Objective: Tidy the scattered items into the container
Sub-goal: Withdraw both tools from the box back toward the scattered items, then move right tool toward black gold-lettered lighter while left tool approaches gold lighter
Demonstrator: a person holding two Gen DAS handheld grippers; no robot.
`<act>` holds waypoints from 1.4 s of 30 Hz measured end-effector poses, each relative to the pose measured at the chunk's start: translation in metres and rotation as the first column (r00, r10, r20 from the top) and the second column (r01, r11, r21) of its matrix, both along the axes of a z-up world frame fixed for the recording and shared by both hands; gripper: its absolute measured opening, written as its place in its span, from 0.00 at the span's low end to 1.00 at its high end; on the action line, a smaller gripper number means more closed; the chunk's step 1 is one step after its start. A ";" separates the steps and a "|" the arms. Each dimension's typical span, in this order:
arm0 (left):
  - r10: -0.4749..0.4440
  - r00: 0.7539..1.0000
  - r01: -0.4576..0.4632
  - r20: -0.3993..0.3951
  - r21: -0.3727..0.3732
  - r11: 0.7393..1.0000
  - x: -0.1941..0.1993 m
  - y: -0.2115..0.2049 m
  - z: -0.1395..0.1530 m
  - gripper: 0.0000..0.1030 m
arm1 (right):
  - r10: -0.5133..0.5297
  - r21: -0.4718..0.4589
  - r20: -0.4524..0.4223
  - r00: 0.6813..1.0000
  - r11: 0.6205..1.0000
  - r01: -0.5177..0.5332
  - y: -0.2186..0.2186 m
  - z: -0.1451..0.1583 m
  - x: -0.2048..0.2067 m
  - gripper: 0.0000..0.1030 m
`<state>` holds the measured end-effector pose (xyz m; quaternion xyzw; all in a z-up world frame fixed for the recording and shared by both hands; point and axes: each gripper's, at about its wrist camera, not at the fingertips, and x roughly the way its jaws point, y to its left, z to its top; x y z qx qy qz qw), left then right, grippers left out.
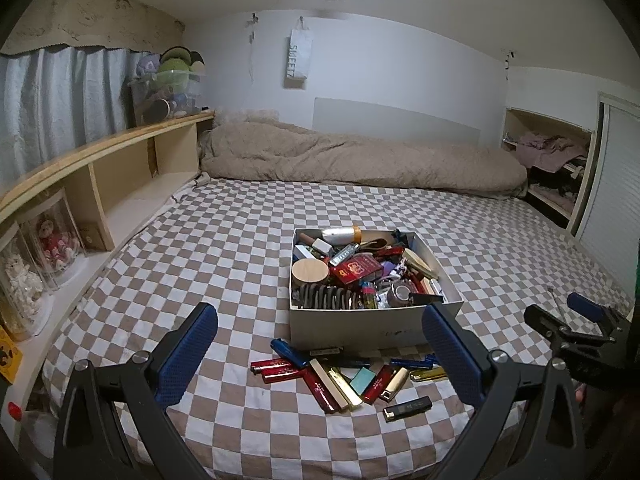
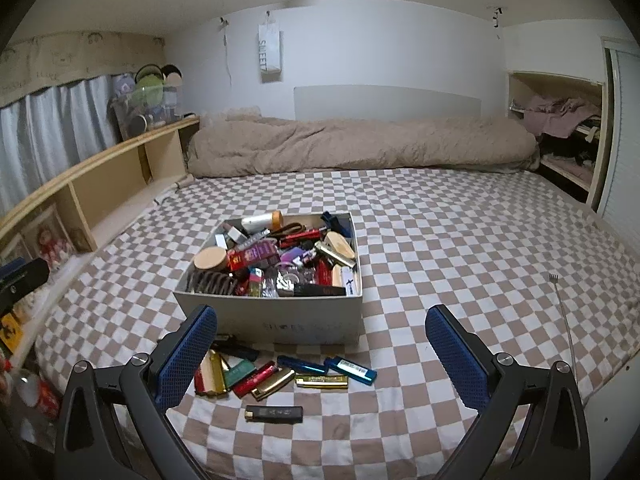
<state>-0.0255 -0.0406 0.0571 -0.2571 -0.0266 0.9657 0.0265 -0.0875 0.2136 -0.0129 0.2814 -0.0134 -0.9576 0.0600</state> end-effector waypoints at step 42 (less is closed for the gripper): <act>0.101 0.928 -0.094 0.358 -0.036 0.995 -0.136 0.001 -0.200 1.00 | 0.054 0.027 0.389 0.920 0.997 -0.070 0.004 -0.160 -0.108 1.00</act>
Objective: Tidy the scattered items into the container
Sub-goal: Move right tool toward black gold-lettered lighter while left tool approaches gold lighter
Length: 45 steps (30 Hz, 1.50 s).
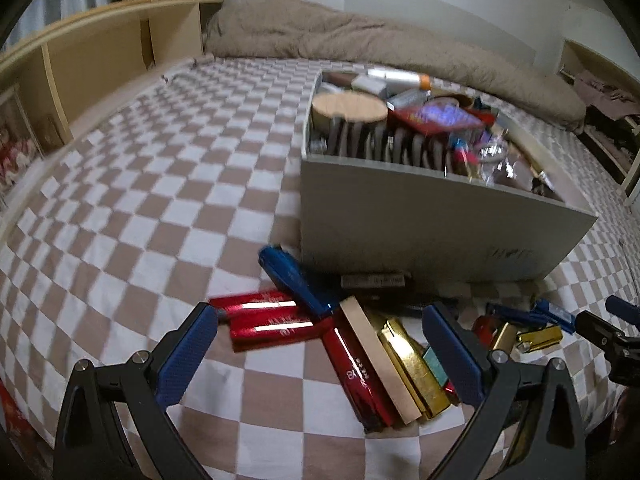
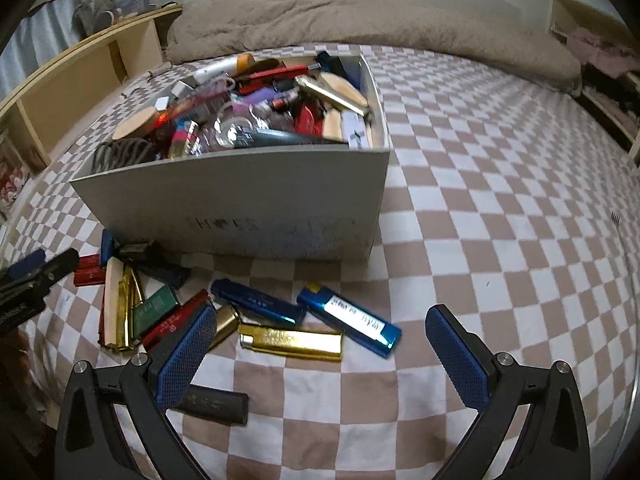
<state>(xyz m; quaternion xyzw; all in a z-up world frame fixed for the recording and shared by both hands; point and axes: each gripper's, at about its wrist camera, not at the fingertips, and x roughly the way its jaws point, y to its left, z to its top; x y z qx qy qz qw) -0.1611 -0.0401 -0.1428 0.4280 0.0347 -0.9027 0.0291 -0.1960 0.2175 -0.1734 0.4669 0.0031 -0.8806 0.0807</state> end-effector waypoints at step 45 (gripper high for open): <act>0.081 0.972 -0.031 0.220 -0.220 0.975 0.021 -0.039 -0.041 1.00 | 0.108 -0.008 0.099 0.989 0.994 -0.108 -0.002 -0.043 0.013 1.00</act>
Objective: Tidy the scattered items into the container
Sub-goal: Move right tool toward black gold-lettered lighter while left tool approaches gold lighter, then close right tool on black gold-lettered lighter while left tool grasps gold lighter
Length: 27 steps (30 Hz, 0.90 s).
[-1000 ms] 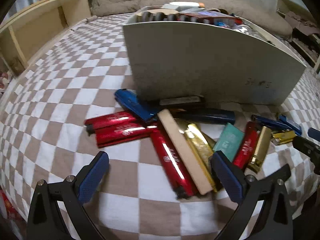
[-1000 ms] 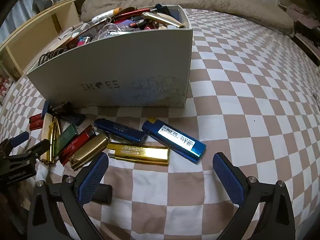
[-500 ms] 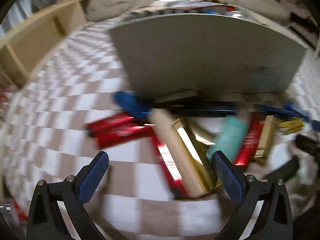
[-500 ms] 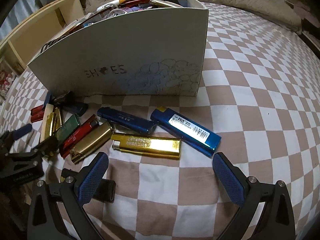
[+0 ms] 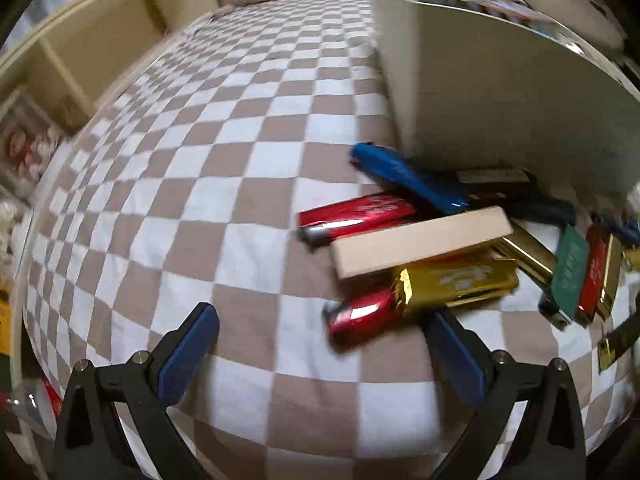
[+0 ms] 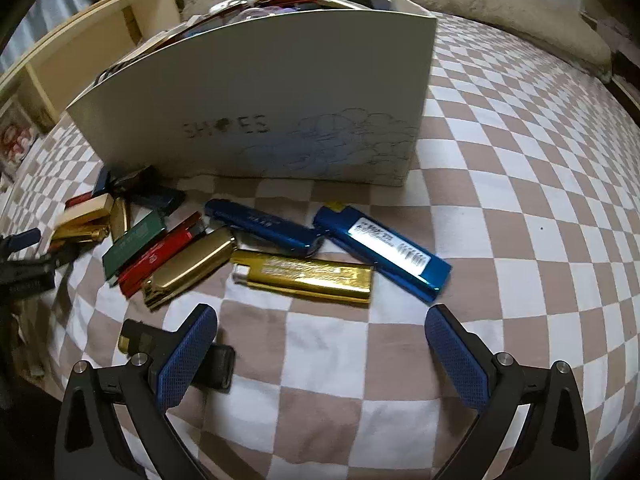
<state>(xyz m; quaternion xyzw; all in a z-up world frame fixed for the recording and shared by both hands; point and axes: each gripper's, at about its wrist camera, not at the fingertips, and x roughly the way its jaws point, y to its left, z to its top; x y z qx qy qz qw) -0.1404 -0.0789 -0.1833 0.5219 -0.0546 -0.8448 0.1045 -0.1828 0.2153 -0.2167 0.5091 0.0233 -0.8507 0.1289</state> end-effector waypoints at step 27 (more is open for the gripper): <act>0.201 0.974 -0.173 -0.101 0.235 0.957 -0.003 -0.023 0.020 1.00 | 0.050 -0.030 -0.033 0.998 0.998 -0.051 -0.065 -0.002 0.053 1.00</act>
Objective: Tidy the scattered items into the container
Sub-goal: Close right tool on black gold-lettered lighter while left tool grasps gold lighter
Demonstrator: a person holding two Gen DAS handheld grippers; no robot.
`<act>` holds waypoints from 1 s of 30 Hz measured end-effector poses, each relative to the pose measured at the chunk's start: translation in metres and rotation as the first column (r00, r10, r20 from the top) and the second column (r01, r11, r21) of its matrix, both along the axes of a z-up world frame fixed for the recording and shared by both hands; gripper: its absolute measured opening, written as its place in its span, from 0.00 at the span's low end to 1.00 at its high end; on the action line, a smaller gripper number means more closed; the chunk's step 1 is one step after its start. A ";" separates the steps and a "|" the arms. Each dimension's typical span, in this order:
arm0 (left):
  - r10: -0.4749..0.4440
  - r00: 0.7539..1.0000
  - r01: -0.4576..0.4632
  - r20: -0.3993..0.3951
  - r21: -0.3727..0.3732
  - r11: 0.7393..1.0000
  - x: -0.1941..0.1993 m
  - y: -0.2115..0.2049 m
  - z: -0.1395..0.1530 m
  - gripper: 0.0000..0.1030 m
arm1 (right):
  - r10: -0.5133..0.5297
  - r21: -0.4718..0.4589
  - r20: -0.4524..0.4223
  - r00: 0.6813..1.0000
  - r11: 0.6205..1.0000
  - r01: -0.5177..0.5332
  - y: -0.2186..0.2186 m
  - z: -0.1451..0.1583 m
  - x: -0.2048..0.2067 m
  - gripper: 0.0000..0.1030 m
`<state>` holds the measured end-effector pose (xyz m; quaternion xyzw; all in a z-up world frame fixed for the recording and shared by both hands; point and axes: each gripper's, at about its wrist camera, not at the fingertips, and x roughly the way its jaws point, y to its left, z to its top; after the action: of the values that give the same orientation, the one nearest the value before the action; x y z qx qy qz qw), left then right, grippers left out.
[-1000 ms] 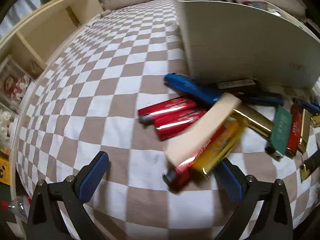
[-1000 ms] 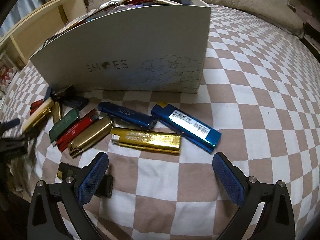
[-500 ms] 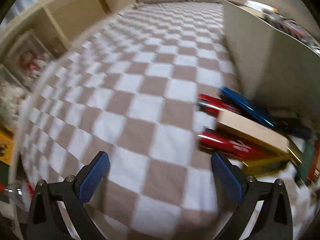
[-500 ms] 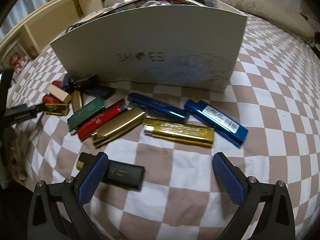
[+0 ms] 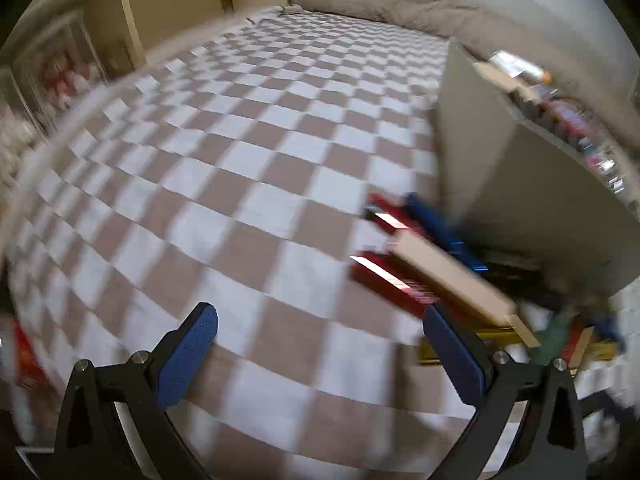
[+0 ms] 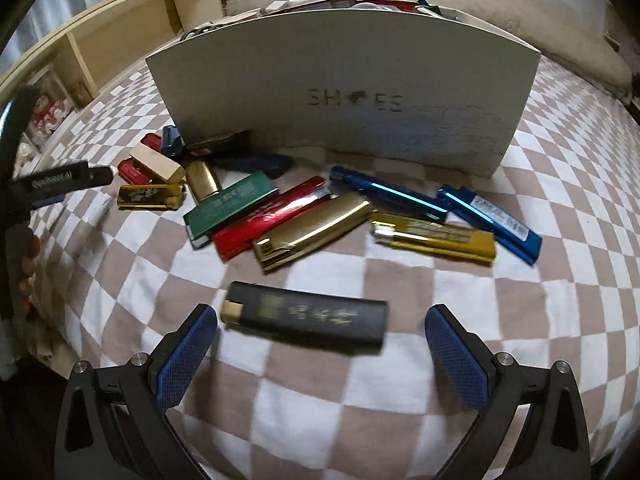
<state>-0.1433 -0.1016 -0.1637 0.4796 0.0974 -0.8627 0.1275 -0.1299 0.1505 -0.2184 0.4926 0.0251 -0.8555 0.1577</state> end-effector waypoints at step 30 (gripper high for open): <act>-0.131 0.991 0.129 -0.017 -0.093 0.987 -0.007 0.091 -0.031 1.00 | -0.114 -0.003 -0.068 0.991 0.993 0.114 0.009 -0.007 -0.011 0.79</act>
<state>-0.1507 -0.0103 -0.1952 0.4685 0.0275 -0.8783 0.0918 -0.1413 0.1598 -0.2250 0.4639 0.0025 -0.8794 0.1073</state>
